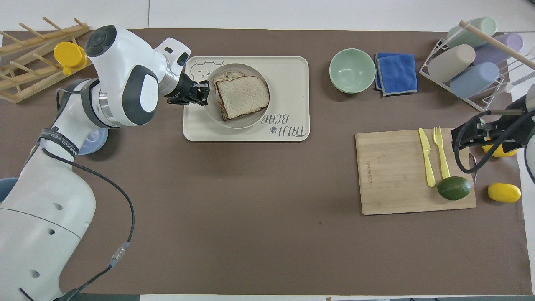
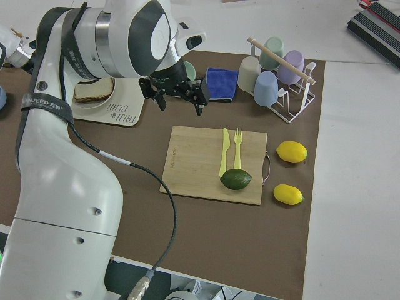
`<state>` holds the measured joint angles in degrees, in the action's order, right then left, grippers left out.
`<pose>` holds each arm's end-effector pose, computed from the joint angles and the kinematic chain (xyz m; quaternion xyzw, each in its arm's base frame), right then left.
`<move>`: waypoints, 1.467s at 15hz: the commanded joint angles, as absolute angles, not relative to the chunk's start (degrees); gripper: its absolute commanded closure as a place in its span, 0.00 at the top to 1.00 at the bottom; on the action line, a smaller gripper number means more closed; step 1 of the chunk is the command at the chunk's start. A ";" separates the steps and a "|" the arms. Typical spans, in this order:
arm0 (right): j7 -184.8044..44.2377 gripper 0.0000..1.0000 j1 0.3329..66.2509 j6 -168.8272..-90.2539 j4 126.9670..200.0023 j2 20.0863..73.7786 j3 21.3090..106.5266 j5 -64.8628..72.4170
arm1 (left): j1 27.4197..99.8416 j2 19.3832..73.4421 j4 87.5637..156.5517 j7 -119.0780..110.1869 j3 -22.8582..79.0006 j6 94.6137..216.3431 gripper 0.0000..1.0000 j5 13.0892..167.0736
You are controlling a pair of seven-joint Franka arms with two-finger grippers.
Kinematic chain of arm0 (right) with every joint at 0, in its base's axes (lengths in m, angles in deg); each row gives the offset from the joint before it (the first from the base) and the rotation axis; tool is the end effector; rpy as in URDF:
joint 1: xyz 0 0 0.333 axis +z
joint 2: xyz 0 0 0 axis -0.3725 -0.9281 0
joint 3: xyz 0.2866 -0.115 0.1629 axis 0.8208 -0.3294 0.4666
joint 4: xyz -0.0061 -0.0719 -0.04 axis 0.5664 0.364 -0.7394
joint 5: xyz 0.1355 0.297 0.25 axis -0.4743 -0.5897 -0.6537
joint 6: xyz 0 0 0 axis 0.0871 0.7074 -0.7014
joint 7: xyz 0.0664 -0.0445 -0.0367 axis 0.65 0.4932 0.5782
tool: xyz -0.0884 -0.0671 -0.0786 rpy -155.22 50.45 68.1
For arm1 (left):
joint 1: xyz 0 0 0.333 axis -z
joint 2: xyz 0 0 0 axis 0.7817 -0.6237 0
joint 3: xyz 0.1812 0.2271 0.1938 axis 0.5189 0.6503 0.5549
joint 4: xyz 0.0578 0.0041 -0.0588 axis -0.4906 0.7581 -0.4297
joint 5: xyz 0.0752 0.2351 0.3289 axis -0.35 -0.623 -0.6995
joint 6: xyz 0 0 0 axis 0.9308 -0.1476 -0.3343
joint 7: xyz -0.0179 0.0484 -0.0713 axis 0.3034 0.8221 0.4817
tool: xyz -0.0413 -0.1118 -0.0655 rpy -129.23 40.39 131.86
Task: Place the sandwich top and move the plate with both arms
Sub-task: 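Slide the plate with the left gripper onto the bear tray, then open the left gripper and release the plate rim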
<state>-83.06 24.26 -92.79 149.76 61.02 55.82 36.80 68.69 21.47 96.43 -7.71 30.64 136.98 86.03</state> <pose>0.5555 0.0083 0.6068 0.9952 -0.0294 -0.0897 0.0262 0.7109 -0.2544 0.3243 0.9857 0.0424 -0.0305 0.1603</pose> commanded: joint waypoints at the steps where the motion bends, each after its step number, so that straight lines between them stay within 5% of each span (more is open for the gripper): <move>1: -81.97 1.00 23.19 -92.89 151.23 62.45 56.10 34.89 | 68.46 21.84 97.22 -8.73 29.96 140.21 0.00 85.34; 9: -81.97 1.00 23.19 -92.89 151.23 62.45 56.10 34.89 | 68.46 22.11 98.20 -10.13 29.87 141.02 0.00 85.42; 10: -81.97 1.00 23.19 -92.89 151.23 62.45 56.10 34.89 | 68.46 22.19 98.38 -10.13 29.87 141.28 0.07 85.51; 12: -81.97 1.00 23.19 -92.89 151.23 62.45 56.10 34.89 | 68.46 22.28 98.90 -10.05 29.87 141.81 0.83 85.51; 13: -81.97 1.00 23.19 -92.89 151.23 62.45 56.10 34.89 | 68.46 22.28 98.82 -10.04 29.87 141.64 1.00 85.51; 17: -81.97 1.00 23.19 -92.89 151.23 62.45 56.10 34.89 | 67.50 22.81 96.89 -9.87 30.31 138.83 1.00 85.16; 22: -81.97 1.00 23.19 -92.89 151.23 62.45 56.10 34.89 | 66.88 32.28 98.03 -9.52 36.19 130.67 1.00 80.71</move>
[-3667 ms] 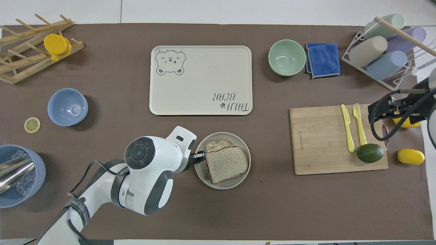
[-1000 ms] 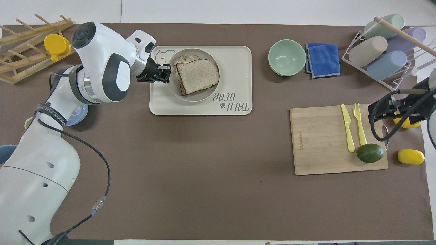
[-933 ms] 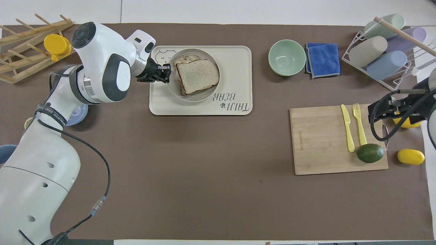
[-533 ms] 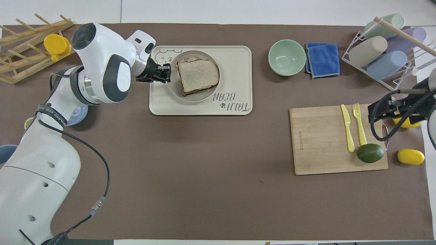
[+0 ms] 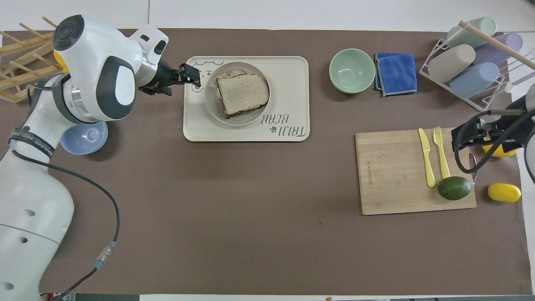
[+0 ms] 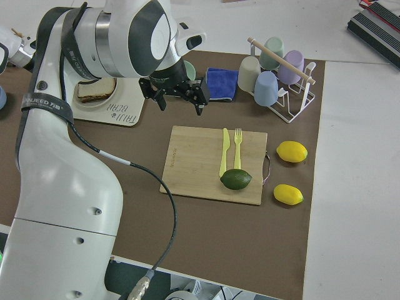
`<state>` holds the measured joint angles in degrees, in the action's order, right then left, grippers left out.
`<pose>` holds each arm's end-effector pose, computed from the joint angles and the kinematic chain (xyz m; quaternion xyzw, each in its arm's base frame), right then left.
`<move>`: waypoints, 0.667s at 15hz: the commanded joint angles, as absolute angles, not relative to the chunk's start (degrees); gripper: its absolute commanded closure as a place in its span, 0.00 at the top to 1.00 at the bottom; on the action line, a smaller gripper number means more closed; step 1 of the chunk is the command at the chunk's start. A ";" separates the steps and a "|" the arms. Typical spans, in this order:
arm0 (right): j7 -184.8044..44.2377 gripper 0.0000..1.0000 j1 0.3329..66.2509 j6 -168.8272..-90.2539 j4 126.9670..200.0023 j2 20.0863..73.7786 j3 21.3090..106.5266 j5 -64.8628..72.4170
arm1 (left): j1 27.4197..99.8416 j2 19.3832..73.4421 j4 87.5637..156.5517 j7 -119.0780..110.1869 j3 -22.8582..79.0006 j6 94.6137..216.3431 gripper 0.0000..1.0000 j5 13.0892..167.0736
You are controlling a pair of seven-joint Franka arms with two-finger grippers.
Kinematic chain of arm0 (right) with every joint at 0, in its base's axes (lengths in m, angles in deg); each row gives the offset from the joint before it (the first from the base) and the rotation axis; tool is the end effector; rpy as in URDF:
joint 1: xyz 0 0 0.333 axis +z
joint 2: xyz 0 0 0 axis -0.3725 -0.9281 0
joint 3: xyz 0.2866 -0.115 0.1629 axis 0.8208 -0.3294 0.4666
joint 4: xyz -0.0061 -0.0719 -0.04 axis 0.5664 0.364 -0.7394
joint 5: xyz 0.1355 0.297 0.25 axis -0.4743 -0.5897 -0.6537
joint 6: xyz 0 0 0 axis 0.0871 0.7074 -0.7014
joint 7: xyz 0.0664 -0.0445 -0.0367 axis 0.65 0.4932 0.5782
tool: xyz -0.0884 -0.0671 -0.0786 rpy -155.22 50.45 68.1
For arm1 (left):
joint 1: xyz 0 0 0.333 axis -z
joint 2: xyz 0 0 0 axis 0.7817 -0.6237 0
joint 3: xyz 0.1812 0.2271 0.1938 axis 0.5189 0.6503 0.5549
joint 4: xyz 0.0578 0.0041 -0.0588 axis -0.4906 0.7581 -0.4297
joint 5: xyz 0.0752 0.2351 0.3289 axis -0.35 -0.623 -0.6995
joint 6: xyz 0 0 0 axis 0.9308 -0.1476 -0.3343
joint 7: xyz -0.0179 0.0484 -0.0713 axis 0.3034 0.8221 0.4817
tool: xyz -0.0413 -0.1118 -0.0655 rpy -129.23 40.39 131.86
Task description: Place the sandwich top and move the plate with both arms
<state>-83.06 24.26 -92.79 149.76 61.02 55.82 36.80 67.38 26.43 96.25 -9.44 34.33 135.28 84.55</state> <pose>0.5555 0.0083 0.6068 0.9952 -0.0294 -0.0897 0.0262 0.7231 -0.1978 0.3874 0.9879 0.0501 0.0134 0.1461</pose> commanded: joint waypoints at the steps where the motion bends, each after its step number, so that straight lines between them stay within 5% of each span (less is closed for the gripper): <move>1: -81.97 1.00 23.19 -92.89 151.23 62.45 56.10 34.89 | 66.80 34.30 98.03 -9.60 36.28 129.08 1.00 76.59; 10: -81.97 1.00 23.19 -92.89 151.23 62.45 56.10 34.89 | 64.33 49.96 98.73 -9.87 36.37 107.03 1.00 67.93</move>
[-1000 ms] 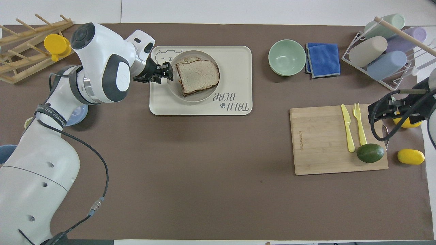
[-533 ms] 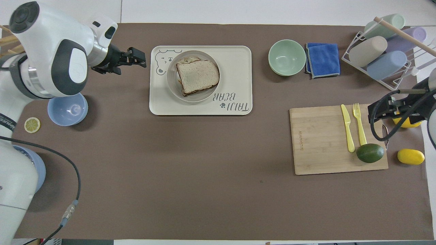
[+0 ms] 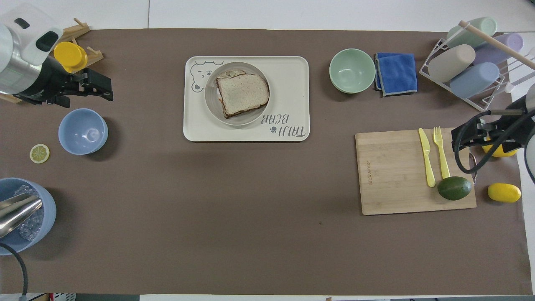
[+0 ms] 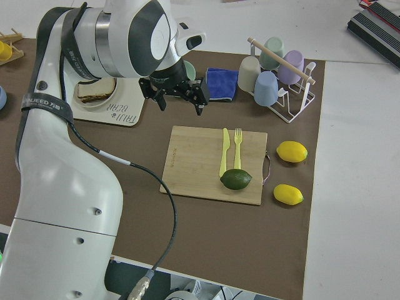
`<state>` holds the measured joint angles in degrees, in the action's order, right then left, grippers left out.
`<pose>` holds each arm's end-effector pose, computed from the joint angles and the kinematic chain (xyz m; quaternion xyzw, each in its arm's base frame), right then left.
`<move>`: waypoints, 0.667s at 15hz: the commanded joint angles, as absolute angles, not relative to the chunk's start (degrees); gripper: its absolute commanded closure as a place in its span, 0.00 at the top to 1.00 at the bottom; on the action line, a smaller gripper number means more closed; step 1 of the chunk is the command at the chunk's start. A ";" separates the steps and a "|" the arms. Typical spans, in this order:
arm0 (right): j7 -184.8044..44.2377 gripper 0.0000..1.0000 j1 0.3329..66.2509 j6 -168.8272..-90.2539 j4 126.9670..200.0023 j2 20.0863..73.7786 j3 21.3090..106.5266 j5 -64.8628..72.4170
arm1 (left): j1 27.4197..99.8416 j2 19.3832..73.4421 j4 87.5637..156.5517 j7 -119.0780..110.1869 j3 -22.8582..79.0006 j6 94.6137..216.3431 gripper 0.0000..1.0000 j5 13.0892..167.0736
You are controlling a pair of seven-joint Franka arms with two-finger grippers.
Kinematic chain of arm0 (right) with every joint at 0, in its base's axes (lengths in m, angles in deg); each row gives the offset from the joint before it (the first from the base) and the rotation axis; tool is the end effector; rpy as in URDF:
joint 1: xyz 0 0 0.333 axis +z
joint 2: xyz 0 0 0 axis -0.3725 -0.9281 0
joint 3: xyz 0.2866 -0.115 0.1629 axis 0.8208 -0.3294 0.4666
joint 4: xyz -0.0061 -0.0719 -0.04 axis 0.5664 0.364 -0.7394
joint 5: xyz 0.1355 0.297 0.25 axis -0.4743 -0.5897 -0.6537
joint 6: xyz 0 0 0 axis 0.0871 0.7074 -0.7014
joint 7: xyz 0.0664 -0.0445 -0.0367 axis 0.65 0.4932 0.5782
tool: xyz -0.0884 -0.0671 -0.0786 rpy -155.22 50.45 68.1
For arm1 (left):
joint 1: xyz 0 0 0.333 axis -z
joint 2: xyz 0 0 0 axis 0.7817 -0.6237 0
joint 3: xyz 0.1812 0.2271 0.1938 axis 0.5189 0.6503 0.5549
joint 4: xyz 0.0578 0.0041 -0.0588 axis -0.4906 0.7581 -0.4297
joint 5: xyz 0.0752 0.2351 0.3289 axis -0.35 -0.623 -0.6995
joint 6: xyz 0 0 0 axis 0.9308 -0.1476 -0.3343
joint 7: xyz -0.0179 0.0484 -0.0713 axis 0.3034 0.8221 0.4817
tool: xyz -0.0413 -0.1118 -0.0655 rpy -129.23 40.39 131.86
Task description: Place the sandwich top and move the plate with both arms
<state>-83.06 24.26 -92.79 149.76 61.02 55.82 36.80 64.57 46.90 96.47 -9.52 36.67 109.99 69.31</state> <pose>0.5555 0.0083 0.6068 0.9952 -0.0294 -0.0897 0.0262 0.6249 -0.0984 0.5897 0.9992 0.0256 -0.0061 0.0303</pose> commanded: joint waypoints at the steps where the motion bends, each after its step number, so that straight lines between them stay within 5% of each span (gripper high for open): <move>1: -81.97 1.00 23.19 -92.89 151.23 62.45 56.10 34.89 | 64.33 50.58 98.90 -9.87 36.37 105.62 1.00 67.32; 10: -81.97 1.00 23.19 -92.89 151.23 62.45 56.10 34.89 | 58.19 61.31 116.30 -10.22 30.76 105.51 1.00 66.79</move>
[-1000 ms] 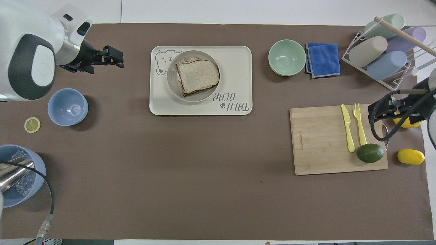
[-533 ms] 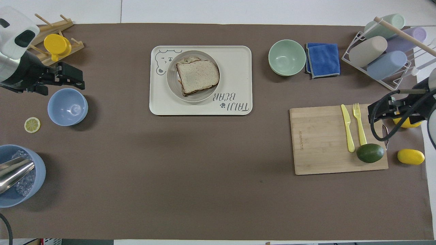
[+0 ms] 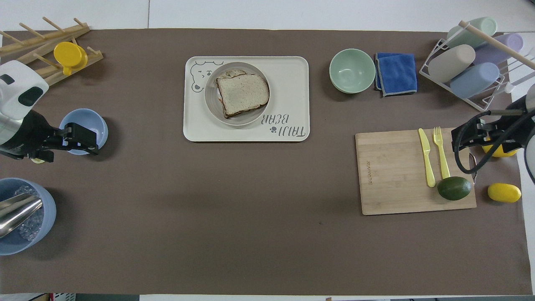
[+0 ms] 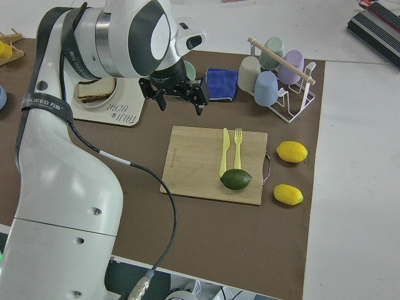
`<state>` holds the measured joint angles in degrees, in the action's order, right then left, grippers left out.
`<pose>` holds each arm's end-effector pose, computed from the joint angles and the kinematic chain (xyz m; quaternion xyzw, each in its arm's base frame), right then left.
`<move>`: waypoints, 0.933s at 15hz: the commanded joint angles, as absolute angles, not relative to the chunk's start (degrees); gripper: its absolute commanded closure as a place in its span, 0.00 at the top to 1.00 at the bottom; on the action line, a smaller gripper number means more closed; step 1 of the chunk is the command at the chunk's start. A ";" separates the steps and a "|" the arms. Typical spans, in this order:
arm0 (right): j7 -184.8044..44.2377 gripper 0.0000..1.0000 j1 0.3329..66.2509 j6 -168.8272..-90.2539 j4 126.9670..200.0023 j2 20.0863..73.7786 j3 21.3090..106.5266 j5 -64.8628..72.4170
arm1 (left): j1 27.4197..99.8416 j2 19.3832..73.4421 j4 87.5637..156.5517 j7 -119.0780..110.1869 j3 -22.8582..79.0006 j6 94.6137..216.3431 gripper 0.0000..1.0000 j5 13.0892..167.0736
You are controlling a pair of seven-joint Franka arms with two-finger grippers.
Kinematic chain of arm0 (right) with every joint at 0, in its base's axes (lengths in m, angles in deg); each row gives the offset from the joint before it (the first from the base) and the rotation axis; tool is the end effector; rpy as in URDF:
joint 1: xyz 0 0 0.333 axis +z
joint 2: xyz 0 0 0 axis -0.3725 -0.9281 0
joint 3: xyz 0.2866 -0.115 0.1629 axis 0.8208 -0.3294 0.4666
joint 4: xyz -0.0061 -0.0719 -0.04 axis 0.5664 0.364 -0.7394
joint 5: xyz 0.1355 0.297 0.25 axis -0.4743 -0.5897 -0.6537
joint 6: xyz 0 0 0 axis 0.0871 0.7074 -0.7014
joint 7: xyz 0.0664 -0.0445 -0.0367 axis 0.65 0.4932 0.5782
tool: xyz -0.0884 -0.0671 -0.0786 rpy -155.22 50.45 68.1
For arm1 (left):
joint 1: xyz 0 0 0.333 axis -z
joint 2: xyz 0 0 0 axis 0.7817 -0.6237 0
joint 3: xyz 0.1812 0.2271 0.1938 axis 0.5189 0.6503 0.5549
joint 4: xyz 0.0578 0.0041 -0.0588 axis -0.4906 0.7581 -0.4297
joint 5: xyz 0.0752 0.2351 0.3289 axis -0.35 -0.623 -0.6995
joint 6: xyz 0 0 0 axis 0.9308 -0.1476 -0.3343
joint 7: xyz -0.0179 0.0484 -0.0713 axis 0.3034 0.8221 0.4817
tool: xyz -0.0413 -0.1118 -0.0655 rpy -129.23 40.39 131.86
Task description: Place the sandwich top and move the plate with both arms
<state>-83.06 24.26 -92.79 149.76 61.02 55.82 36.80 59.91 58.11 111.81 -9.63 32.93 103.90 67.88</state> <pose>0.5555 0.0083 0.6068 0.9952 -0.0294 -0.0897 0.0262 0.5389 -0.0702 0.5670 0.9950 0.0321 -0.0937 0.0132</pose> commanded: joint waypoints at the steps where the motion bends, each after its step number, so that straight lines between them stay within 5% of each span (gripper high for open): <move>1: -81.97 1.00 23.19 -92.89 151.23 62.45 56.10 34.89 | 57.92 61.05 115.87 -10.13 30.31 106.64 1.00 66.79; 6: -81.97 1.00 23.19 -92.89 151.23 62.45 56.19 34.89 | 56.08 56.92 107.27 -11.10 27.67 105.70 1.00 62.66; 14: -81.97 1.00 23.19 -92.89 151.23 62.45 56.10 34.89 | 55.90 57.79 109.63 -10.40 28.11 106.30 1.00 66.97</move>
